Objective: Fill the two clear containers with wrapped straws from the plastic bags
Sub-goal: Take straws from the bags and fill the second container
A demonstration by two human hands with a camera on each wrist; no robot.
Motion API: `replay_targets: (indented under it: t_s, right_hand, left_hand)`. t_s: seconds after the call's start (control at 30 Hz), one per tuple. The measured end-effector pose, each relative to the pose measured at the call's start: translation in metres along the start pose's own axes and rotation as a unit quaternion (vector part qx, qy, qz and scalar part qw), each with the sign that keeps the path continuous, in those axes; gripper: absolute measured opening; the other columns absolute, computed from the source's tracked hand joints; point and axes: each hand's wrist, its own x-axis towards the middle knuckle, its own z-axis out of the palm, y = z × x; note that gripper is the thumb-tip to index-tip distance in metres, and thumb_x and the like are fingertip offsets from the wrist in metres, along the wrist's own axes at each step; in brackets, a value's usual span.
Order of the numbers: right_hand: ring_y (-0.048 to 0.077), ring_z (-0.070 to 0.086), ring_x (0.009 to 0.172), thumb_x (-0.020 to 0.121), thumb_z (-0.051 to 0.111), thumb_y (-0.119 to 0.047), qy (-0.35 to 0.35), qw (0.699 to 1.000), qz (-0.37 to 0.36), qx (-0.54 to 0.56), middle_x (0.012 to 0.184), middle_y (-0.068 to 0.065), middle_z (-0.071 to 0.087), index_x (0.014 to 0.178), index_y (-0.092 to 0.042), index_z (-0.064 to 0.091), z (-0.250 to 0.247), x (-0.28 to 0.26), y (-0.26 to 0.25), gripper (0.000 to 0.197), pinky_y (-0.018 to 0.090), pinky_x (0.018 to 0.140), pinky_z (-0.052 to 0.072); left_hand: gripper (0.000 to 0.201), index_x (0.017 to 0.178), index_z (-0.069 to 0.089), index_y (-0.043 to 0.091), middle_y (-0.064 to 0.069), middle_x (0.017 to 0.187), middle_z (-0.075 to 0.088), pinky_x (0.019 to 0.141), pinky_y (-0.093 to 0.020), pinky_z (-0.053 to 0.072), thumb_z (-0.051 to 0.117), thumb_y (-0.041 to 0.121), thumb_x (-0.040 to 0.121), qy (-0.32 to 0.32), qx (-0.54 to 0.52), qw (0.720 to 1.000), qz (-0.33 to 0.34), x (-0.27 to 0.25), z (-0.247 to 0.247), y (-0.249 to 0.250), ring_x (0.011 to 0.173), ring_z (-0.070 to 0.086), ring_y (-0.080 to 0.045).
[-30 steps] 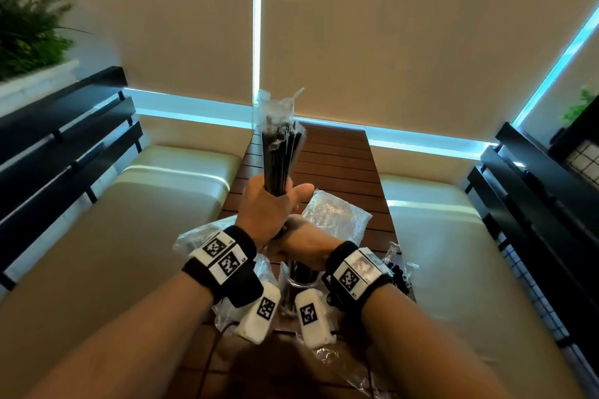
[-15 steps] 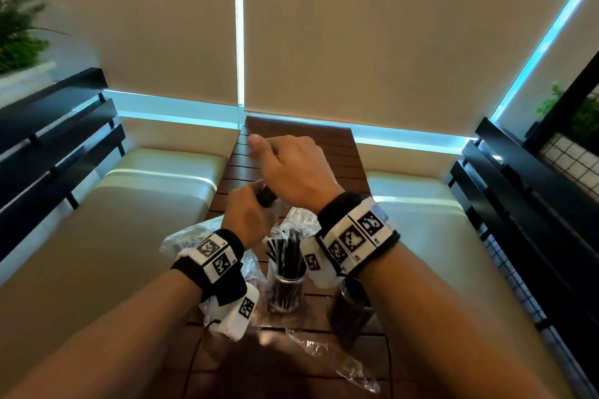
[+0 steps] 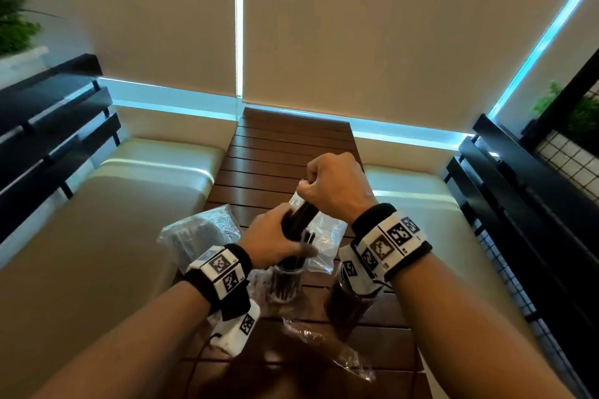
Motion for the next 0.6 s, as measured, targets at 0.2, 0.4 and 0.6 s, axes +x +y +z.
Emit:
replay_targets:
  t_s: [0.2,0.4,0.6]
  right_hand:
    - [0.008,0.042,0.048,0.078,0.068,-0.025,0.013,0.997,0.070,-0.016,0.052,-0.008,0.047,0.048,-0.020,0.045,0.005,-0.003,0.025,0.038,0.020,0.050,0.031]
    - [0.015,0.050,0.053,0.079,0.067,-0.024,0.009,0.990,0.138,-0.026,0.056,-0.003,0.050,0.052,-0.019,0.047,0.017,-0.005,0.028,0.034,0.023,0.051,0.038]
    - [0.013,0.045,0.050,0.078,0.065,-0.023,0.030,0.984,0.172,-0.026,0.054,-0.002,0.049,0.053,-0.015,0.052,0.008,-0.006,0.035,0.029,0.019,0.047,0.029]
  left_hand:
    - [0.019,0.092,0.058,0.025,0.009,0.100,0.054,0.084,-0.030,0.051,0.073,0.029,0.080,-0.015,0.244,0.969,-0.025,-0.021,0.003,-0.061,0.093,0.056,-0.014]
    - [0.049,0.139,0.047,0.029,0.009,0.133,0.046,0.094,-0.032,0.051,0.052,0.025,0.091,-0.125,0.327,0.936,0.037,-0.028,0.022,-0.085,0.116,0.054,-0.014]
    - [0.066,0.147,0.012,0.038,0.000,0.118,0.037,0.071,-0.031,0.059,0.052,0.034,0.093,-0.112,0.368,0.923,0.034,-0.026,0.024,-0.097,0.082,0.058,-0.016]
